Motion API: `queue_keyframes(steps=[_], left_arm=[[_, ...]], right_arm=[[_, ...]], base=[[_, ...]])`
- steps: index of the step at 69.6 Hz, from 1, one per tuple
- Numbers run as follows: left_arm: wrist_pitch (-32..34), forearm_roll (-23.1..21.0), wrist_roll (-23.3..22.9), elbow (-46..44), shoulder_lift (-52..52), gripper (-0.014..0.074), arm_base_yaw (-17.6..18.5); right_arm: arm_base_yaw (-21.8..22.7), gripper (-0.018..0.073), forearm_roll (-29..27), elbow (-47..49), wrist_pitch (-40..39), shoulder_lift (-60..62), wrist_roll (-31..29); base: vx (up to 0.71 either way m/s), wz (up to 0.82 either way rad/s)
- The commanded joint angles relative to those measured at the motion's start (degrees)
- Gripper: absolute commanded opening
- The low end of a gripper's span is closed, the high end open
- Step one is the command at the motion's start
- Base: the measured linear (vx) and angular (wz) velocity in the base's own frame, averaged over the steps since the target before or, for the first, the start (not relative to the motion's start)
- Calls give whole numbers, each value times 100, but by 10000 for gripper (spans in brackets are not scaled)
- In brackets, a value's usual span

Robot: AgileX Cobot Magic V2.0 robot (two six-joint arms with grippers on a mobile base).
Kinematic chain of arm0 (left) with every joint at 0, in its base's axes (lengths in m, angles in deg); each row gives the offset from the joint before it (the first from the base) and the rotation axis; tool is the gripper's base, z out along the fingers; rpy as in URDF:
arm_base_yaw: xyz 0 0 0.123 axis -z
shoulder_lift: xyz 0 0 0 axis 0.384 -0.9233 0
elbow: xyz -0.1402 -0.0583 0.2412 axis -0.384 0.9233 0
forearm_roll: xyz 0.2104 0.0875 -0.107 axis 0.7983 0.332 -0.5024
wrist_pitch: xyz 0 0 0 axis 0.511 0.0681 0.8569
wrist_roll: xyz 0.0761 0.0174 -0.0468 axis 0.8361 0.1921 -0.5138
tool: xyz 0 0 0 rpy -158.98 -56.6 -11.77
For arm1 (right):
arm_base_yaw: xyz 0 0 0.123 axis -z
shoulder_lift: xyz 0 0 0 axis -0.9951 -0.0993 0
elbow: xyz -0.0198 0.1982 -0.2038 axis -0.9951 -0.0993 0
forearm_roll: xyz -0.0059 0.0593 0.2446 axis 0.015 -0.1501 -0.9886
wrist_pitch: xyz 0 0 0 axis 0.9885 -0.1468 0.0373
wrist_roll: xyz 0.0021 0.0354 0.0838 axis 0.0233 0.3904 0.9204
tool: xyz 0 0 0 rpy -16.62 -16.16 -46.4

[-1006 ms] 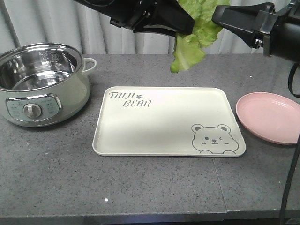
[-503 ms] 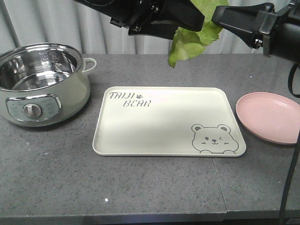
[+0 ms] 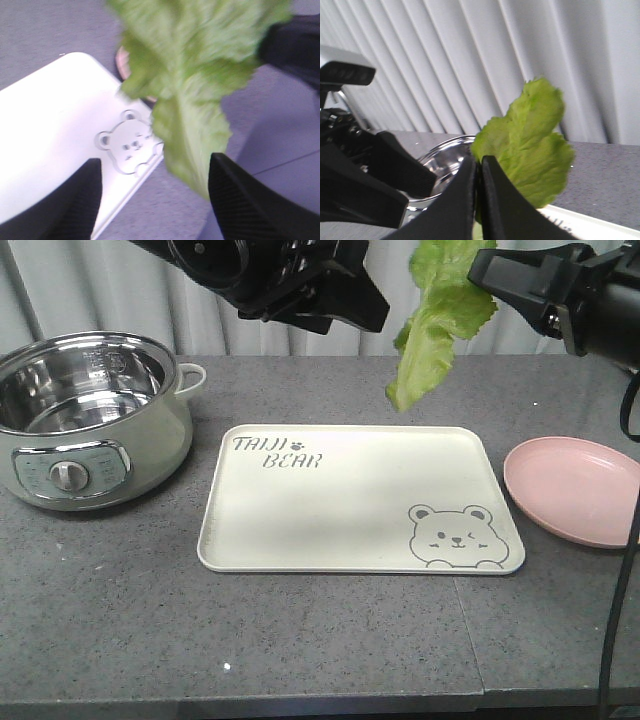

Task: Transfer vegetables to tray and serve
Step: 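Lower the lettuce onto the pink plate with the right gripper and release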

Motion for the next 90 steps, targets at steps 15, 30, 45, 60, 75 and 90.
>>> queue_keyframes(steps=[15, 30, 45, 60, 75, 90], left_arm=[[124, 1721, -545, -133, 289, 450, 18], [124, 2759, -640, -114, 289, 450, 18], [124, 3308, -779, -114, 289, 450, 18], [124, 3505, -779, -114, 289, 450, 18], [124, 3532, -779, -114, 289, 450, 18], [124, 3526, -779, -114, 289, 450, 18]], right_arm=[[195, -6, 357, 173, -1142, 135, 31], [1611, -6, 752, 173, -654, 58, 556], [2662, -6, 832, 173, 379, -522, 871], [2732, -4, 834, 173, 501, -1352, 866], [2713, 0, 865, 237, 519, -2276, 743], [2713, 66, 1455, 511, 520, -2879, 835]], base=[[0, 0], [0, 0], [0, 0], [0, 0], [0, 0], [0, 0]])
